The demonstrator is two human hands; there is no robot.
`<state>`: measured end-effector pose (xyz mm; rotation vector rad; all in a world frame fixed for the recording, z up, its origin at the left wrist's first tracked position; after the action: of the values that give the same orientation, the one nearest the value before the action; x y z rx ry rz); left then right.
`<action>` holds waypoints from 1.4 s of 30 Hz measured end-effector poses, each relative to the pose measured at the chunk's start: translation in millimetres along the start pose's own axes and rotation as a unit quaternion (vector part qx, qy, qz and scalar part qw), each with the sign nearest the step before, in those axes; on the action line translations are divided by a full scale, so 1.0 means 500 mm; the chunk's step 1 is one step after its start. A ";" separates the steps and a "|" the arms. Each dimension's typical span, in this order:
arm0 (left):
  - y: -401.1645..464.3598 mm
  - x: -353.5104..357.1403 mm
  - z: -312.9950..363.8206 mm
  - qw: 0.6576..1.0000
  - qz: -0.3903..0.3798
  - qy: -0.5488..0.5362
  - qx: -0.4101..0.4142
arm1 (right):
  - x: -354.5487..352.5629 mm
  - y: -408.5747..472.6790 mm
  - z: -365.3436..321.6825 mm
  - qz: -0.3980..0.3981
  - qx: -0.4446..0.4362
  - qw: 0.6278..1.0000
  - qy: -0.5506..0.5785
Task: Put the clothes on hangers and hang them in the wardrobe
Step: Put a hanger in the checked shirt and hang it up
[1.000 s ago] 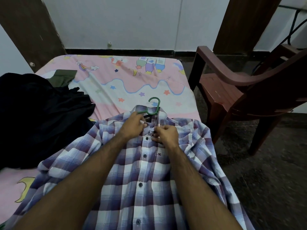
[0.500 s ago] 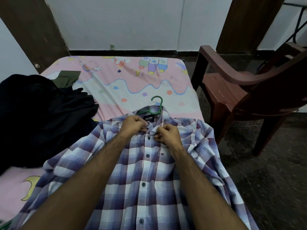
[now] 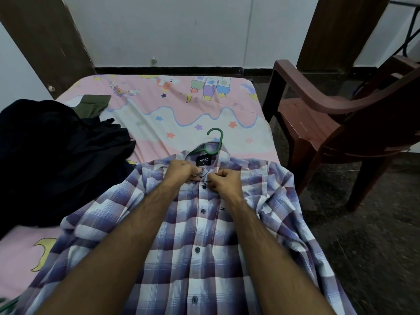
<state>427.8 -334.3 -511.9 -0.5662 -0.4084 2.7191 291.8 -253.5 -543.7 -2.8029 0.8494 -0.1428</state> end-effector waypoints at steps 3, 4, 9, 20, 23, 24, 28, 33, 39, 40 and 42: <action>-0.003 0.009 -0.002 0.999 0.032 -0.003 -0.001 | 0.013 0.000 0.010 0.006 -0.018 0.999 -0.046; -0.004 0.013 -0.004 0.999 0.041 -0.003 -0.002 | 0.016 0.000 0.014 0.010 -0.018 0.999 -0.050; -0.007 0.023 -0.018 0.997 0.079 -0.011 -0.005 | 0.018 -0.007 0.020 0.040 -0.041 0.996 -0.066; -0.004 0.036 -0.012 0.995 0.096 0.027 0.000 | 0.015 -0.027 0.026 0.077 -0.097 0.990 -0.069; -0.010 0.037 -0.015 0.995 0.086 0.038 0.014 | 0.017 -0.031 0.031 0.079 -0.115 0.987 -0.085; -0.014 0.037 -0.018 0.996 0.076 0.046 0.026 | 0.018 -0.033 0.032 0.077 -0.122 0.985 -0.092; -0.028 0.041 -0.026 0.991 0.051 0.093 0.083 | 0.018 -0.034 0.041 0.075 -0.137 0.982 -0.108; -0.032 0.045 -0.016 0.977 0.057 0.174 0.107 | 0.017 -0.037 0.039 0.032 -0.131 0.985 -0.107; -0.020 0.026 -0.021 0.976 0.030 0.180 0.114 | 0.014 -0.031 0.038 -0.016 -0.144 0.988 -0.045; -0.016 0.024 -0.022 0.976 0.027 0.182 0.117 | 0.013 -0.029 0.038 -0.020 -0.148 0.988 -0.035; -0.013 0.022 -0.024 0.973 0.024 0.192 0.127 | 0.010 -0.028 0.035 -0.012 -0.162 0.987 -0.020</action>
<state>425.0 -321.7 -524.0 -1.0075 0.0529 2.5642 305.9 -241.9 -557.1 -3.1048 0.9004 0.0541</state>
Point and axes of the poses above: each hand's wrist, its own y-axis towards the middle knuckle, its own x-axis out of the palm, z = x × y, the point moved 4 cm from there along y, towards the middle knuckle, and after that the axes turned 11 degrees about y, right-handed, at the moved point
